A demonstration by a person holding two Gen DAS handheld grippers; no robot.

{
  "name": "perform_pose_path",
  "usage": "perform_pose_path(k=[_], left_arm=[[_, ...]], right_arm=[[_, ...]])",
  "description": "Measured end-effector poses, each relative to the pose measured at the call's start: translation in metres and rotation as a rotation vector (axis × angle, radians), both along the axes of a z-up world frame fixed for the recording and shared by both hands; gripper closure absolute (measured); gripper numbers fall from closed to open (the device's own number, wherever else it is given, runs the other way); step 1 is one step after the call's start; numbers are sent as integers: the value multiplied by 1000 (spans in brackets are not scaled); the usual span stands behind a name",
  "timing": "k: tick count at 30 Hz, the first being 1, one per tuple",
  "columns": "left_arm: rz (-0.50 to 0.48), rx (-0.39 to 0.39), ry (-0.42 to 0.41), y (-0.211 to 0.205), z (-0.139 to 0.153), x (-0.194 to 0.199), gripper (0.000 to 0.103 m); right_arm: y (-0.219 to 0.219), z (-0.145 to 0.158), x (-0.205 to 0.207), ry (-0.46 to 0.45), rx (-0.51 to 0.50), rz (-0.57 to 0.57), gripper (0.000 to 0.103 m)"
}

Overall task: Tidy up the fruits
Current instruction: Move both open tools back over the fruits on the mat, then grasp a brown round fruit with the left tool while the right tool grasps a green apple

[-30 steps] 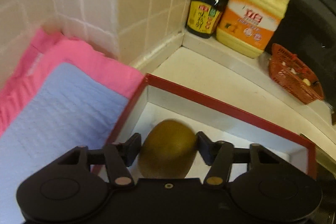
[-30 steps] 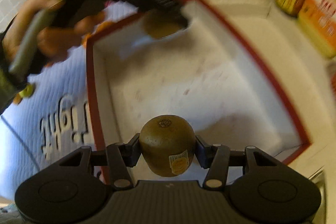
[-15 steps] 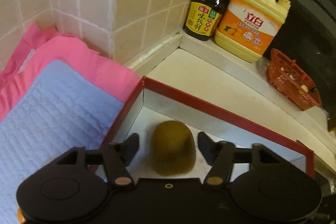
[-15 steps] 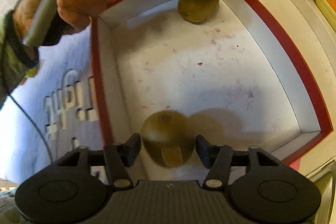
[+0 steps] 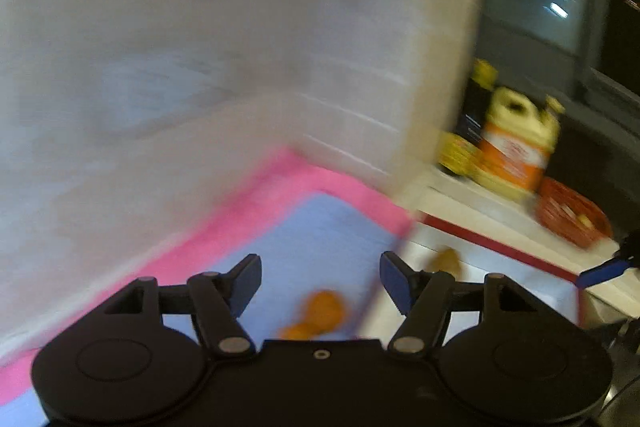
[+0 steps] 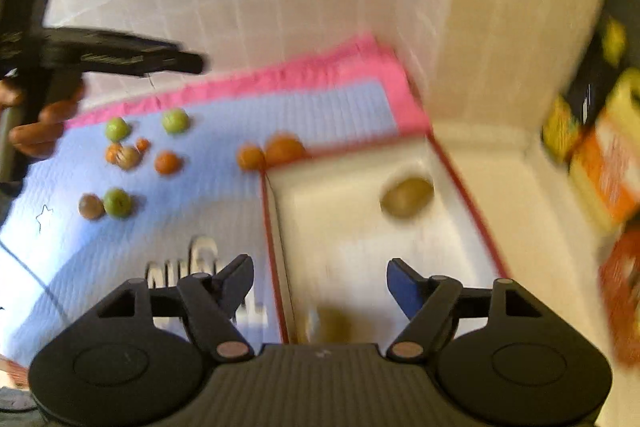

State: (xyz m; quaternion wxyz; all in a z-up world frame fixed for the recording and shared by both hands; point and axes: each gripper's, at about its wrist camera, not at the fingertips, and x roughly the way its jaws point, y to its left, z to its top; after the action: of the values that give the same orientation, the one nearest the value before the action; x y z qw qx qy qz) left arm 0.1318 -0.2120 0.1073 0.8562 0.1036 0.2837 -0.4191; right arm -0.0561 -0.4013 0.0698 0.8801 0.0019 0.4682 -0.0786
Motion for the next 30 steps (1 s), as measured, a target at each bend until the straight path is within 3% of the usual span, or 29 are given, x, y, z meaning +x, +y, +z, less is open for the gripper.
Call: perform_pose_path(k=[5,7,11,15,18,22,27,30], left_arm=[[270,-60,-121,118,42,4,24],[356,-92,-127,165,50,4,23],[471,-80,-127,236,47,-2,23],[539,8,-117,282,26,-5,23],[545,60,-93,297,3,-9,23],[456,90,3,304,-35,-10,23],[304,128,108,278,-92,-20,23],[245,139,131,267,-120,-26,23]], right_arm=[[43,36,41,-120,-73,92,23],[57,43,66,-150,-71,100,23],[85,49,107,-160,-36,125,23],[107,46,149,-144,-5,143,23],[115,39,177,-124,40,132,23],[117,18,222,-92,115,104,24],[130,-33,283,-2,211,102,28],[140,-68,309,34,216,121,29]])
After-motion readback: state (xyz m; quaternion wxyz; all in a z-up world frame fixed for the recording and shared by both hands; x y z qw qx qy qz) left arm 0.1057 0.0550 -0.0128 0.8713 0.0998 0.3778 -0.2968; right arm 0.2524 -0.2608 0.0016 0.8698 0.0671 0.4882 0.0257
